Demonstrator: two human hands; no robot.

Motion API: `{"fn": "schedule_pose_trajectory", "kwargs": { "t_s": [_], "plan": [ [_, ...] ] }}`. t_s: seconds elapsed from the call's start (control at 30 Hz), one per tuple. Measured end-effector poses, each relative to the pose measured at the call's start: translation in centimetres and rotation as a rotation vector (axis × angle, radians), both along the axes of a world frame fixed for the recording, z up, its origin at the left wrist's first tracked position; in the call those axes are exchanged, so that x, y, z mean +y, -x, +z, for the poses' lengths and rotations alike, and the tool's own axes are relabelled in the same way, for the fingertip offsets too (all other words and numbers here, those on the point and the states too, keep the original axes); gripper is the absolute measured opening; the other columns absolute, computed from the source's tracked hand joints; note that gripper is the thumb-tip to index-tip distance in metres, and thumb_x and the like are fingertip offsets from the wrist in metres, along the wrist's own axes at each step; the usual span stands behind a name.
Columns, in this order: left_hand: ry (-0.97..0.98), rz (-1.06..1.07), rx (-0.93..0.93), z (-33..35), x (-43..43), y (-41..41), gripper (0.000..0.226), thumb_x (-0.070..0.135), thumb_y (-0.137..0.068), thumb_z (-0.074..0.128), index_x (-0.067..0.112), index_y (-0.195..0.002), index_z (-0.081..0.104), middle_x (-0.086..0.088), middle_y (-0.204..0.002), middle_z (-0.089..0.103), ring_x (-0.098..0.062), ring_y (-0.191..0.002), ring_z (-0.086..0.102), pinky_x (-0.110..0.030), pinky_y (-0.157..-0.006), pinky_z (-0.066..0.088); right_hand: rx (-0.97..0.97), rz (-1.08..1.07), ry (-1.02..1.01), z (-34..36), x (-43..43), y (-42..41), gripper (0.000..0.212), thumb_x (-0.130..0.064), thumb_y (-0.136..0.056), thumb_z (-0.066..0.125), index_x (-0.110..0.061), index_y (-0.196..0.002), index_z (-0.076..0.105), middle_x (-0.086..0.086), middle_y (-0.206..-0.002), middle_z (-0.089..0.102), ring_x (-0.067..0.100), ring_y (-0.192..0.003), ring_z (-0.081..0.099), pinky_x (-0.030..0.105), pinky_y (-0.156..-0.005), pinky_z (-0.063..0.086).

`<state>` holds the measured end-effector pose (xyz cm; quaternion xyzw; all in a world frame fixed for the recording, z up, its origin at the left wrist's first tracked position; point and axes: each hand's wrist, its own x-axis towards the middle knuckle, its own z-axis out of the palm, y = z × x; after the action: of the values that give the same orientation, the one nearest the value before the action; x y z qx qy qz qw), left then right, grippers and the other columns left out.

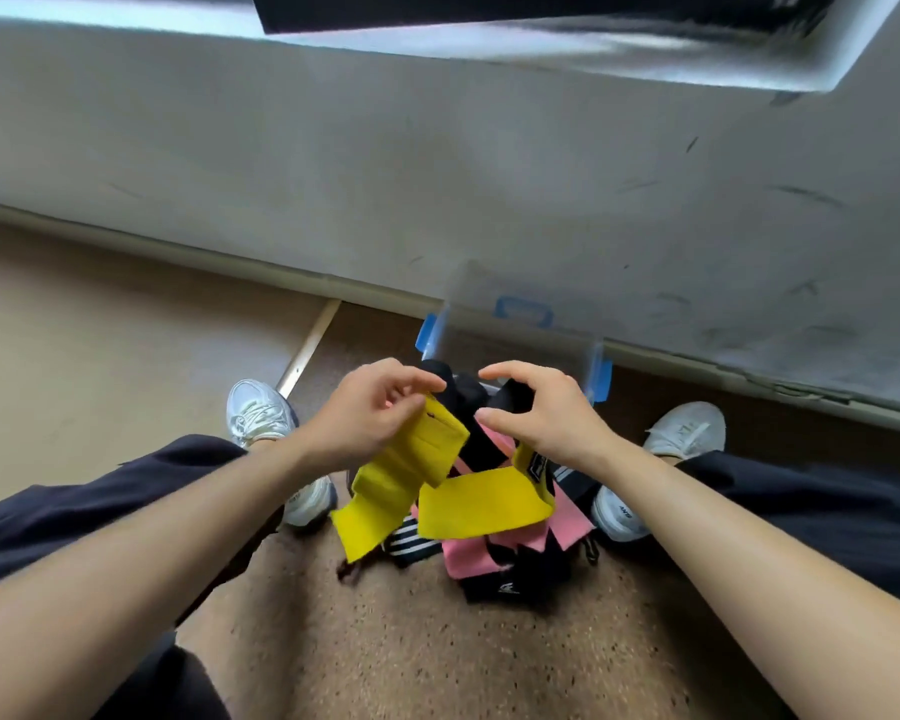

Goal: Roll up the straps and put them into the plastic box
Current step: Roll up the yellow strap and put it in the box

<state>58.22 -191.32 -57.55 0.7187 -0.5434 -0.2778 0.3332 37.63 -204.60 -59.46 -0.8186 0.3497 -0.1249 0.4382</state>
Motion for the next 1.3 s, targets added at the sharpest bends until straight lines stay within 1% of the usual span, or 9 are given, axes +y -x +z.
{"fn": "schedule_pose_trajectory", "kwargs": {
  "t_s": [0.17, 0.33, 0.5, 0.63, 0.77, 0.83, 0.97, 1.03, 1.3],
  "plan": [
    [0.071, -0.014, 0.271, 1.6, 0.8, -0.5, 0.021, 0.003, -0.097, 0.066, 0.018, -0.11, 0.07, 0.003, -0.087, 0.059, -0.01, -0.081, 0.058, -0.026, -0.073, 0.047, -0.071, 0.032, -0.296, 0.1, 1.7, -1.7, 0.048, -0.042, -0.081, 0.084, -0.023, -0.123, 0.072, -0.012, -0.111, 0.072, 0.001, -0.104, 0.064, 0.015, -0.087, 0.048],
    [0.046, 0.095, 0.489, -0.4, 2.2, 0.9, 0.022, 0.008, -0.089, 0.075, 0.016, -0.107, 0.068, -0.002, -0.084, 0.065, -0.02, -0.081, 0.063, -0.037, -0.076, 0.053, -0.212, -0.083, -0.532, -1.9, 3.7, -1.9, 0.025, -0.007, -0.084, 0.082, -0.011, -0.108, 0.077, 0.012, -0.101, 0.077, 0.025, -0.094, 0.074, 0.037, -0.084, 0.061],
    [-0.094, 0.266, 0.33, -3.5, 1.5, -1.1, 0.03, 0.03, -0.082, 0.08, 0.026, -0.11, 0.071, 0.003, -0.086, 0.073, -0.016, -0.083, 0.069, -0.044, -0.083, 0.059, -0.029, 0.086, -0.282, -3.4, 2.9, 0.5, 0.026, -0.006, -0.086, 0.076, -0.019, -0.108, 0.08, -0.008, -0.099, 0.076, 0.006, -0.095, 0.069, 0.023, -0.082, 0.058],
    [-0.242, 0.134, 0.237, -5.5, -0.3, -0.8, 0.047, 0.03, -0.094, 0.073, 0.025, -0.139, 0.06, 0.002, -0.132, 0.063, -0.016, -0.117, 0.061, -0.036, -0.099, 0.053, -0.019, 0.11, -0.204, -3.7, 2.7, 1.4, 0.027, -0.01, -0.083, 0.08, -0.025, -0.106, 0.08, -0.01, -0.098, 0.076, 0.004, -0.092, 0.069, 0.018, -0.076, 0.055],
    [-0.354, -0.008, 0.081, -7.0, -1.6, 0.1, 0.069, 0.038, -0.095, 0.071, 0.026, -0.156, 0.041, -0.003, -0.157, 0.037, -0.023, -0.141, 0.042, -0.046, -0.119, 0.037, -0.053, 0.088, -0.171, -4.0, 3.0, 2.1, 0.025, -0.02, -0.081, 0.086, -0.027, -0.103, 0.078, -0.009, -0.095, 0.073, 0.009, -0.095, 0.066, 0.019, -0.08, 0.053],
    [-0.376, -0.046, -0.004, -7.7, -1.6, -0.3, 0.064, 0.046, -0.089, 0.071, 0.035, -0.148, 0.048, -0.003, -0.154, 0.034, -0.025, -0.141, 0.04, -0.048, -0.119, 0.037, -0.068, 0.062, -0.173, -4.2, 3.3, 2.4, 0.024, -0.024, -0.079, 0.087, -0.029, -0.101, 0.078, -0.012, -0.093, 0.072, 0.007, -0.095, 0.065, 0.017, -0.08, 0.049],
    [-0.319, -0.03, -0.097, -7.7, -1.5, -1.1, 0.016, 0.037, -0.09, 0.076, 0.03, -0.097, 0.064, 0.0, -0.119, 0.053, -0.02, -0.1, 0.06, -0.041, -0.094, 0.052, -0.079, 0.066, -0.193, -4.5, 3.8, 2.7, 0.022, -0.022, -0.08, 0.087, -0.028, -0.1, 0.079, -0.016, -0.092, 0.073, 0.004, -0.097, 0.066, 0.016, -0.085, 0.049],
    [-0.302, 0.005, -0.169, -7.6, -1.3, -1.4, 0.021, 0.035, -0.093, 0.073, 0.028, -0.08, 0.059, -0.001, -0.097, 0.065, -0.024, -0.092, 0.063, -0.045, -0.085, 0.052, -0.048, 0.098, -0.192, -4.4, 3.7, 2.9, 0.023, -0.021, -0.08, 0.086, -0.029, -0.101, 0.08, -0.016, -0.094, 0.074, 0.002, -0.098, 0.067, 0.017, -0.088, 0.05],
    [-0.31, 0.508, -0.185, -7.7, -0.2, -5.0, 0.019, 0.035, -0.098, 0.065, 0.02, -0.086, 0.062, -0.001, -0.093, 0.071, -0.028, -0.101, 0.065, -0.042, -0.088, 0.051, 0.033, 0.052, -0.173, -4.3, 1.5, 5.0, 0.012, -0.02, -0.079, 0.088, -0.024, -0.089, 0.082, -0.005, -0.083, 0.078, 0.01, -0.081, 0.071, 0.028, -0.077, 0.057]
  ]
}}
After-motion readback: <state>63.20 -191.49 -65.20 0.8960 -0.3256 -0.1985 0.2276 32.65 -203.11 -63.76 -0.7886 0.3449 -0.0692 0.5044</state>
